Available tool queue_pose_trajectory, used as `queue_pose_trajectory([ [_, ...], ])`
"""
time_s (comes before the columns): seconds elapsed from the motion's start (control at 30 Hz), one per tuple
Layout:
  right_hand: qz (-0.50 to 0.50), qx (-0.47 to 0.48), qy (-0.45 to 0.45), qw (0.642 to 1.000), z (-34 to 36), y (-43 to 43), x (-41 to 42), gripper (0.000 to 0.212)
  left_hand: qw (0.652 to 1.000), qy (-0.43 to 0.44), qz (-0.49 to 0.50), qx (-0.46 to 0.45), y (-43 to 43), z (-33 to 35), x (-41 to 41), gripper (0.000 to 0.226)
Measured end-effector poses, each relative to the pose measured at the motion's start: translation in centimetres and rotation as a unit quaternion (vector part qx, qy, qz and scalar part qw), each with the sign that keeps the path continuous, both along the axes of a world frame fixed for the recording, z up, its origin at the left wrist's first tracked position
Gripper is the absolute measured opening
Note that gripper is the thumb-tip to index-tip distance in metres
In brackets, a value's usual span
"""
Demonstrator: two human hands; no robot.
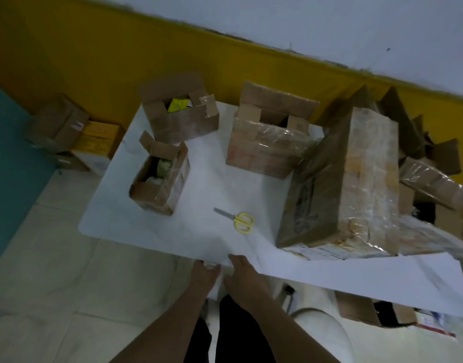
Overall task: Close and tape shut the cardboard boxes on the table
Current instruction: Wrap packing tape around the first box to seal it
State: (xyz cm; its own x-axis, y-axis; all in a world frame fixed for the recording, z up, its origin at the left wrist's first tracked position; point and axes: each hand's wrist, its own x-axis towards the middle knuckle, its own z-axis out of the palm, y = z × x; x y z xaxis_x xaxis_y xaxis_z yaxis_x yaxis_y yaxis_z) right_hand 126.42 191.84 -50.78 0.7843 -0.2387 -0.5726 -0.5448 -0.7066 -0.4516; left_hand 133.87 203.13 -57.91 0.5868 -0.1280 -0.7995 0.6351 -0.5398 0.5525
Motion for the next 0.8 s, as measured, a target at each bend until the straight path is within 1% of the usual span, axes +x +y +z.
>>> queue_pose_trajectory([
  [0.07,-0.025,0.004,0.017,1.0,0.0,-0.1,0.0,0.057,0.999,0.033,-0.031,0.015,0.1,1.3,1.3,0.042],
  [0.1,-0.058,0.018,0.036,0.998,0.2,-0.1,0.3,0.055,0.997,0.054,-0.045,0.024,0.1,2.6,2.3,0.041],
  [0.17,-0.139,0.065,0.071,0.986,0.4,-0.3,1.1,0.049,0.995,0.065,-0.064,0.025,0.0,5.1,4.3,0.04],
  [0.23,-0.193,0.112,0.107,0.969,1.2,-0.5,2.3,0.041,0.993,0.04,-0.108,0.036,-0.2,7.5,6.0,0.028],
  [0.27,-0.223,0.147,0.112,0.957,1.9,-0.8,2.9,0.04,0.991,0.017,-0.131,0.036,-0.5,8.7,6.7,0.023],
  [0.3,-0.232,0.175,0.115,0.95,2.6,-1.0,3.6,0.042,0.988,0.0,-0.154,0.029,-0.9,9.8,7.1,0.021],
  [0.33,-0.255,0.222,0.113,0.934,3.5,-1.1,4.2,0.045,0.985,-0.02,-0.17,0.014,-1.3,10.8,7.5,0.02],
  [0.37,-0.303,0.281,0.098,0.905,4.7,-1.1,4.8,0.045,0.983,-0.038,-0.179,-0.003,-1.8,12.2,7.8,0.019],
  [0.43,-0.406,0.372,0.042,0.834,6.6,-1.8,5.9,0.043,0.976,-0.093,-0.193,-0.041,-2.6,15.4,8.3,0.013],
  [0.47,-0.424,0.395,0.0,0.815,7.9,-2.4,6.4,0.04,0.97,-0.119,-0.203,-0.062,-2.9,16.9,8.6,0.012],
  [0.5,-0.427,0.4,-0.043,0.81,9.6,-3.0,6.9,0.036,0.962,-0.137,-0.224,-0.073,-3.2,18.4,8.9,0.012],
  [0.6,-0.421,0.371,-0.17,0.81,15.1,-5.2,7.9,0.017,0.939,-0.18,-0.269,-0.116,-4.3,23.2,9.8,0.007],
  [0.63,-0.417,0.357,-0.202,0.811,16.7,-5.9,8.1,0.014,0.933,-0.193,-0.273,-0.134,-4.8,24.5,10.1,0.006],
  [0.67,-0.403,0.329,-0.233,0.822,18.2,-6.7,8.2,0.015,0.925,-0.214,-0.275,-0.152,-5.5,26.0,10.2,0.006],
  [0.73,-0.355,0.23,-0.293,0.858,21.3,-8.4,8.0,0.018,0.909,-0.253,-0.278,-0.178,-6.9,29.1,10.3,0.007],
  [0.8,-0.32,0.123,-0.328,0.88,24.5,-10.1,7.1,0.025,0.895,-0.271,-0.296,-0.195,-8.7,31.7,10.4,0.01],
])
